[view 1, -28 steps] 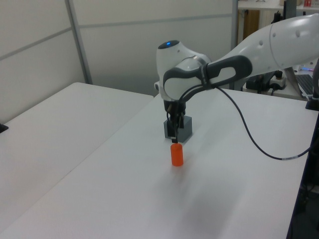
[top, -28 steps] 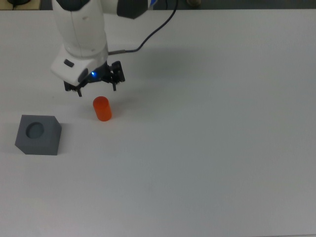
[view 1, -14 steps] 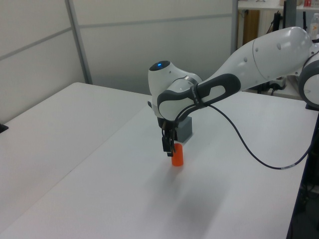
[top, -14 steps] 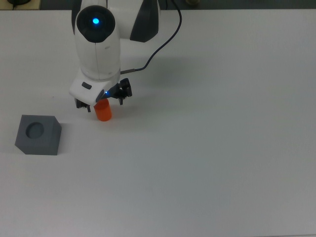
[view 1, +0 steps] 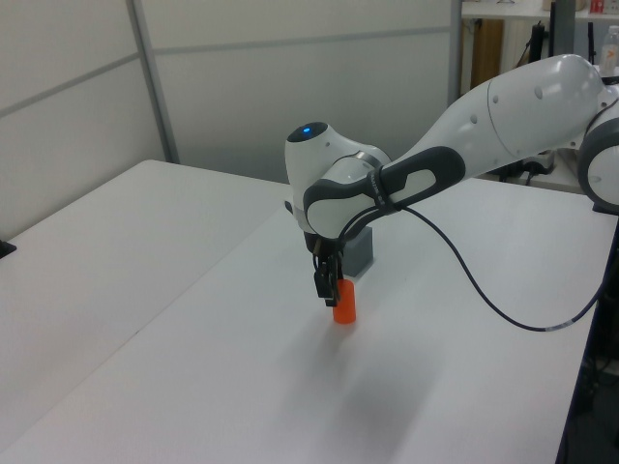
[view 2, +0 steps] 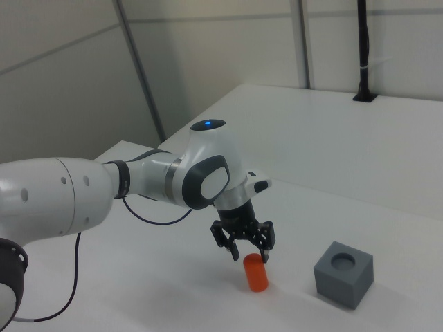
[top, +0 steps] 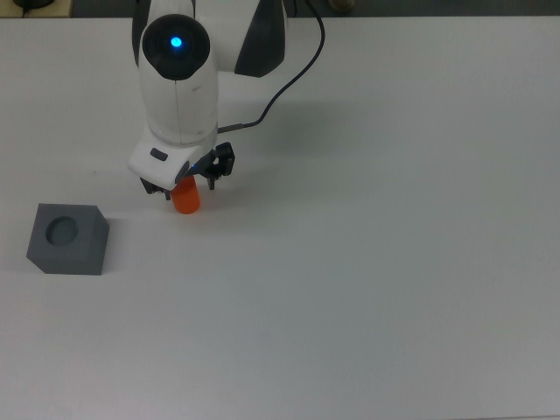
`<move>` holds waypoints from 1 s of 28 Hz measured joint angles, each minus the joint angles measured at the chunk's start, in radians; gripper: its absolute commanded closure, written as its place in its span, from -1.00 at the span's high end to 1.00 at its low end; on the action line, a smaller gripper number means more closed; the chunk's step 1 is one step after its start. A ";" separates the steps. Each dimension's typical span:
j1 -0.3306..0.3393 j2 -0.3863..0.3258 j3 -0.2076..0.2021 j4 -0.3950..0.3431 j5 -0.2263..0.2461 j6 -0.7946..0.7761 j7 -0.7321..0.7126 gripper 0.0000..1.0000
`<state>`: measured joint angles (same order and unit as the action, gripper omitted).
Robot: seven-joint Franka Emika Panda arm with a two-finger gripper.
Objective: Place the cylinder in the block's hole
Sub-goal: 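Lower the gripper around the orange cylinder and close on it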
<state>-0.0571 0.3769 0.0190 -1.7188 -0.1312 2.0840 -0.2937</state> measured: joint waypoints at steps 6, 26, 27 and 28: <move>0.000 0.002 0.000 0.000 0.000 0.000 0.000 -0.08; 0.000 0.001 -0.001 0.001 -0.001 0.000 0.000 -0.23; -0.001 0.001 -0.002 0.001 -0.001 0.000 0.000 -0.23; -0.001 0.001 -0.003 0.001 -0.001 0.000 0.000 -0.23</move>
<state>-0.0581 0.3781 0.0161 -1.7179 -0.1323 2.0839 -0.2938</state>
